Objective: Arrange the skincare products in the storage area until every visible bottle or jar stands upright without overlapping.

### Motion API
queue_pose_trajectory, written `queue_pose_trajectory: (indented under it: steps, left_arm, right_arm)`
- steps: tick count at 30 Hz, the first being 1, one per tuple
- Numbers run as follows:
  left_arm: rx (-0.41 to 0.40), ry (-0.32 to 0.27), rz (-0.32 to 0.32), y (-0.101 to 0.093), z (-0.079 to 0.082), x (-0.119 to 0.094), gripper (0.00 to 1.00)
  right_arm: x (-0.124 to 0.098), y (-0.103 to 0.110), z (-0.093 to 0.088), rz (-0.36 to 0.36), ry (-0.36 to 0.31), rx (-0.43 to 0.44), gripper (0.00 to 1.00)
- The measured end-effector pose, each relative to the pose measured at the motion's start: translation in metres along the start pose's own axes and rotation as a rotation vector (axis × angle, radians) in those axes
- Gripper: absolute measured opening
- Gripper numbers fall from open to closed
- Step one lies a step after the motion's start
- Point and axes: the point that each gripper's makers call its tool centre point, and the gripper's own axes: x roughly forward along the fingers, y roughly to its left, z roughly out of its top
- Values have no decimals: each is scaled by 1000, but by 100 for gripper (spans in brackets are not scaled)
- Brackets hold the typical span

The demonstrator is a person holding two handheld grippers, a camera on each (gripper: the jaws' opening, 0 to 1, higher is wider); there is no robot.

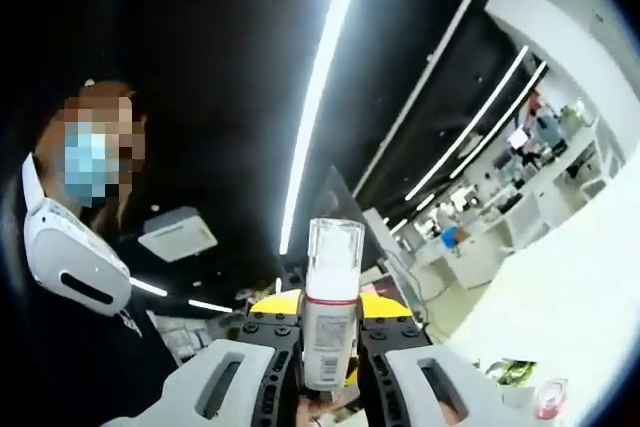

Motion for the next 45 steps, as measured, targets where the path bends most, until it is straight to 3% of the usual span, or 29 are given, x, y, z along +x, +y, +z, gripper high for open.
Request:
queue_pose_trajectory:
  steps: [5,10,17,20,24,30,33,35,40,45]
  left_arm:
    - [47,64,35,2,-10,-8,19]
    - [101,183,168,22,-31,-30,27]
    - [139,249,287,40,-47,-50,39]
    - [225,317,375,56,-55,-60,51]
    - [281,425,442,69,-69,-71,72]
    - [306,453,500,77,-72,-82,86]
    - [369,559,604,96,-82,-103,99]
    - [380,599,625,97,-87,-109,99]
    - [329,547,616,93,-85,-108,99]
    - [337,568,642,96,-91,-116,99]
  right_arm:
    - [-9,2,-5,57,44,-87,11]
    - [-28,-13,-11,74,108,-212,11]
    - [-48,-36,-26,49,175,-261,11]
    - [-51,-42,-30,53,184,-259,11]
    - [-53,-49,-38,56,205,-264,11]
    - [-54,-64,-50,70,237,-270,11]
    - [-53,-68,-58,83,268,-286,11]
    - [-52,-70,-60,90,274,-294,11]
    - [-51,-76,-67,106,293,-301,11]
    - [-54,-83,-75,104,310,-295,11]
